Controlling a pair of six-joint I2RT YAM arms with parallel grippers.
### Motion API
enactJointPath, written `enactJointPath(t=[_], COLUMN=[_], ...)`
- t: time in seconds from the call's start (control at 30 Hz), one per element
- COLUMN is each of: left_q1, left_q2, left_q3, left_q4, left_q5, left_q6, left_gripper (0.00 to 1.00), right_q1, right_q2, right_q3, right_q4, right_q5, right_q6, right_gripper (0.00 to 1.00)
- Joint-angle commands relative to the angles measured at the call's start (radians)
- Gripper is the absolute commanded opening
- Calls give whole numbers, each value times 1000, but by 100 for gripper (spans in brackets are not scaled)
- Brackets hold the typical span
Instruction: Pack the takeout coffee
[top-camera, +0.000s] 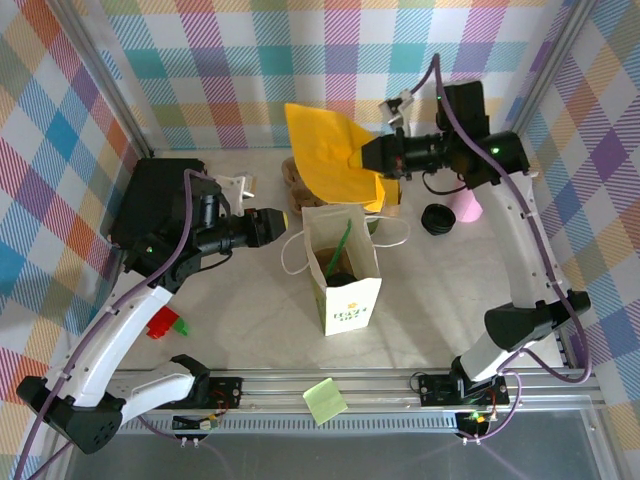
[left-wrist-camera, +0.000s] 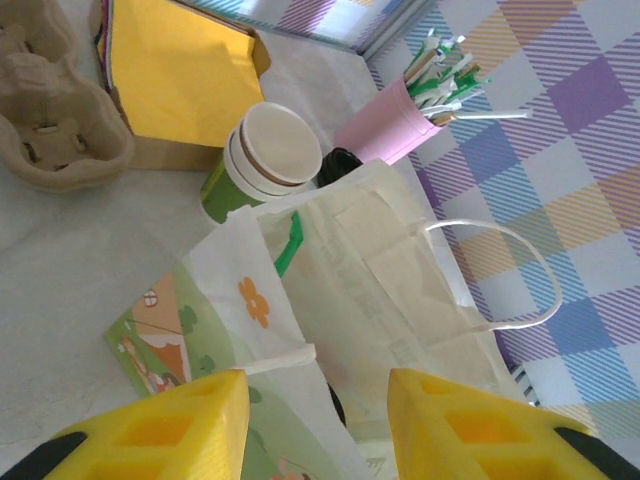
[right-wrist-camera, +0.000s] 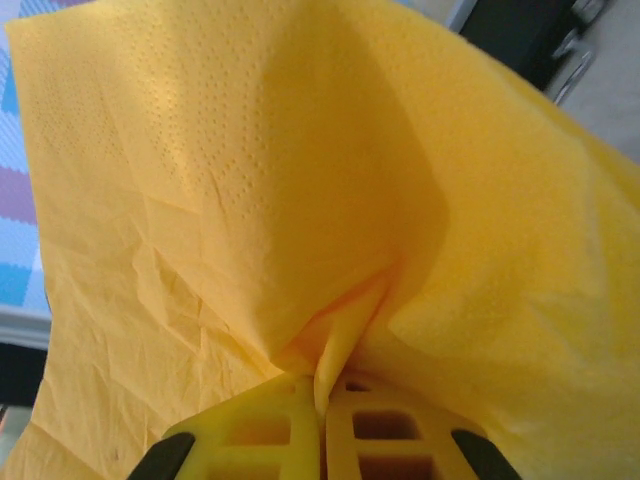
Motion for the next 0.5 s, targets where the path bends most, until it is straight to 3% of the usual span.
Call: enactJointPath(t=[0.0, 0.27, 0.47], left_q1=[-12, -15, -18], left_q2=[-1, 28, 47], left_q3=[-10, -23, -37], left_q4=[49, 76, 102], left_q5=[34, 56, 61], left_q6=[-24, -43, -48], left_gripper=[41, 41, 41], right_q1=[38, 83, 118], right_q2=[-54, -98, -96], right_q3=[-73, -280, -362], right_q4=[84, 134, 75], right_q5=[-70, 4, 111], right_q6=[30, 23, -30], right_gripper=[0, 0, 0])
